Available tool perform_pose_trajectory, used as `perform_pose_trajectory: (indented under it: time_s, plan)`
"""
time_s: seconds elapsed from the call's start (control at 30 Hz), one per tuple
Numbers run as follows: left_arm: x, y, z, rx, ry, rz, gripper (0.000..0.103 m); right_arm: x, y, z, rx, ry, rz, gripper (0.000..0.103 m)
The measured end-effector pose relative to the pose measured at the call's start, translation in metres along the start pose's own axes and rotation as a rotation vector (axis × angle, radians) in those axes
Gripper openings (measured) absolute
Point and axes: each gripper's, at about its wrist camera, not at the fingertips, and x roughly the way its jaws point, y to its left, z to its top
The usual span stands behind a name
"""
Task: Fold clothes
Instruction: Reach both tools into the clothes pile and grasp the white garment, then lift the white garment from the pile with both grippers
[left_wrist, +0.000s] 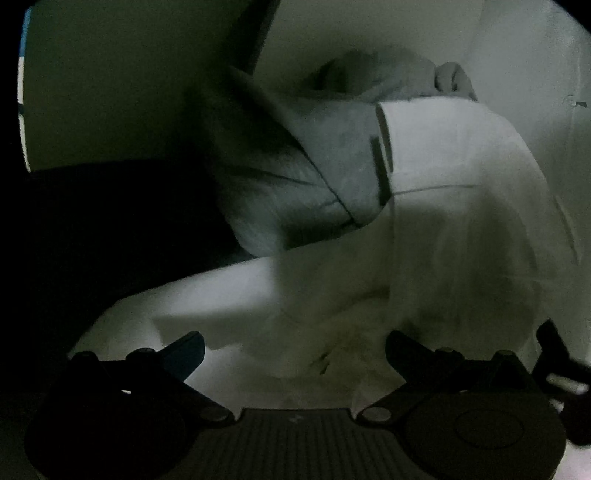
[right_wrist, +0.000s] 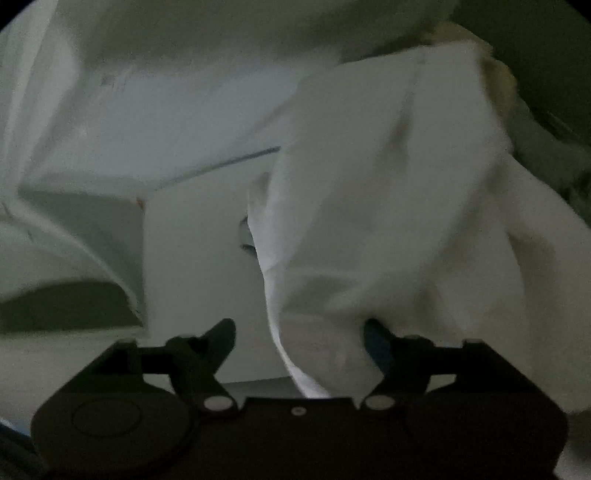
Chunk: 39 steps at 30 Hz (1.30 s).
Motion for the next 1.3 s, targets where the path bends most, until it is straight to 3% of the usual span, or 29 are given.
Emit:
perform_pose_trajectory:
  time_s: [0.07, 0.1, 0.13, 0.17, 0.2, 0.3, 0.43, 0.57, 0.7, 0.8, 0.83, 0.87, 0.9, 0.93, 0.97, 1.03, 1.1, 1.13, 1.3]
  plan:
    - [0.005, -0.003, 0.000, -0.001, 0.005, 0.010, 0.103, 0.014, 0.009, 0.003, -0.050, 0.019, -0.072, 0.069]
    - [0.004, -0.004, -0.001, -0.004, 0.004, 0.018, 0.103, 0.016, 0.011, 0.004, -0.058, 0.024, -0.089, 0.054]
    - [0.002, -0.006, -0.001, -0.004, -0.001, 0.024, 0.103, 0.018, 0.013, 0.004, -0.062, 0.027, -0.099, 0.046]
    - [-0.003, -0.007, -0.002, -0.002, -0.008, 0.026, 0.103, 0.013, 0.015, 0.003, -0.069, 0.021, -0.088, 0.023]
    - [-0.008, -0.008, -0.002, 0.001, -0.017, 0.027, 0.103, 0.006, 0.016, 0.001, -0.078, 0.012, -0.070, 0.016]
    - [-0.032, -0.012, -0.007, 0.020, -0.050, 0.012, 0.103, -0.036, 0.024, -0.002, -0.140, -0.041, 0.016, 0.012]
    - [-0.066, -0.022, -0.021, 0.059, -0.098, 0.019, 0.103, -0.128, 0.027, 0.001, -0.081, -0.152, 0.156, 0.010]
    - [-0.096, -0.038, -0.044, 0.093, -0.145, -0.008, 0.102, -0.265, 0.027, 0.001, -0.033, -0.316, 0.271, 0.010]
    - [-0.116, -0.068, -0.086, 0.152, -0.136, -0.038, 0.102, -0.435, 0.012, -0.007, -0.046, -0.558, 0.327, 0.010]
    - [-0.115, -0.090, -0.124, 0.180, -0.060, -0.089, 0.102, -0.561, -0.023, -0.016, -0.056, -0.749, 0.181, 0.015]
    - [-0.113, -0.097, -0.139, 0.191, -0.029, -0.105, 0.102, -0.605, -0.039, -0.019, -0.053, -0.801, 0.048, 0.020]
    - [-0.111, -0.104, -0.154, 0.202, 0.003, -0.117, 0.102, -0.638, -0.053, -0.022, -0.039, -0.847, -0.117, 0.032]
    - [-0.108, -0.110, -0.169, 0.214, 0.035, -0.129, 0.102, -0.666, -0.067, -0.031, -0.024, -0.911, -0.340, 0.043]
    - [-0.105, -0.117, -0.183, 0.230, 0.064, -0.131, 0.102, -0.694, -0.081, -0.041, -0.008, -0.972, -0.580, 0.043]
    - [-0.102, -0.121, -0.196, 0.244, 0.090, -0.128, 0.102, -0.706, -0.094, -0.052, 0.012, -0.977, -0.649, 0.043]
    - [-0.094, -0.127, -0.214, 0.247, 0.139, -0.129, 0.102, -0.721, -0.121, -0.075, 0.053, -0.958, -0.695, 0.044]
    - [-0.085, -0.127, -0.226, 0.213, 0.198, -0.141, 0.102, -0.736, -0.147, -0.098, 0.095, -0.939, -0.740, 0.056]
    - [-0.081, -0.126, -0.228, 0.193, 0.225, -0.150, 0.101, -0.743, -0.160, -0.109, 0.116, -0.929, -0.763, 0.056]
    - [-0.070, -0.127, -0.228, 0.163, 0.266, -0.168, 0.094, -0.718, -0.201, -0.122, 0.200, -0.836, -0.712, 0.056]
